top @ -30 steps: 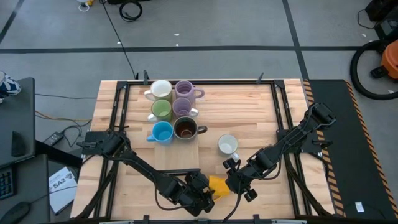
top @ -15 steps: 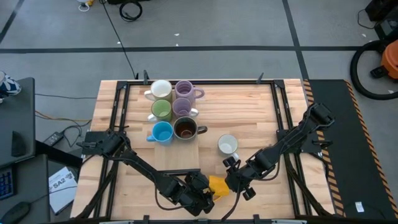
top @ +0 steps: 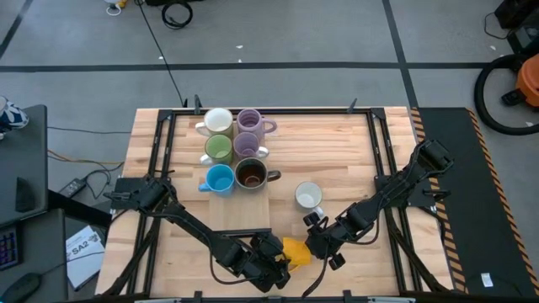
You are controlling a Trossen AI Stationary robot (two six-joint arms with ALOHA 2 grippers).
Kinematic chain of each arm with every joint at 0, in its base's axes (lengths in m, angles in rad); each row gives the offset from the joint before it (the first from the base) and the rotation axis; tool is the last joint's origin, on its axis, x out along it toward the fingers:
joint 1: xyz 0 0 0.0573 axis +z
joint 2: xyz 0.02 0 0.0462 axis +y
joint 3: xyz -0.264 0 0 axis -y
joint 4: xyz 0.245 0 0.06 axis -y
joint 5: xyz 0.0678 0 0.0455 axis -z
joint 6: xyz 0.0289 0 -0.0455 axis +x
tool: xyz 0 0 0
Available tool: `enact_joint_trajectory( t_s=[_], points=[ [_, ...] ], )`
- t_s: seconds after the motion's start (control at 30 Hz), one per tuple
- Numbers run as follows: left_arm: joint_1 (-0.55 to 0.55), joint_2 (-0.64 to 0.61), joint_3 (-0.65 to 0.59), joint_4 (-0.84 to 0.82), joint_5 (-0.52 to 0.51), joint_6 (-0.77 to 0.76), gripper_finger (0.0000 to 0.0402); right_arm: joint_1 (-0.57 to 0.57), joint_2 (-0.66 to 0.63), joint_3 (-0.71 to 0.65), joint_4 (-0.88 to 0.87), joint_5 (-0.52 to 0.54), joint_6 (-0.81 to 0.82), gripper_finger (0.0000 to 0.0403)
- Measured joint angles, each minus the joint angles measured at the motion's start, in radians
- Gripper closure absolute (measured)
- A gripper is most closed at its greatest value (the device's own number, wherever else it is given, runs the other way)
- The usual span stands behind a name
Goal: Place coffee mugs
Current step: Put the yellow mug on the shelf
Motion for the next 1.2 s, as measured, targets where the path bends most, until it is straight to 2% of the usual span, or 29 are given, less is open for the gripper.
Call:
enact_joint_trajectory(
  t_s=[0.2, 0.7, 0.87, 1.2],
  points=[
    [0.000, 0.000, 0.000, -0.001, 0.001, 0.000, 0.0216, 0.000, 0.000, -0.026, 0.037, 0.069, 0.003, 0.0222],
    [0.002, 0.000, -0.001, 0.048, 0.000, 0.000, 0.0221, 0.000, 0.000, -0.058, 0.125, 0.075, 0.003, 0.0222],
    [0.002, 0.000, -0.001, 0.051, -0.001, 0.000, 0.0246, 0.000, 0.000, -0.058, 0.126, 0.075, 0.003, 0.0222],
    [0.002, 0.000, -0.001, 0.055, 0.002, 0.001, 0.0324, 0.000, 0.001, -0.058, 0.127, 0.082, 0.003, 0.0222]
  ],
)
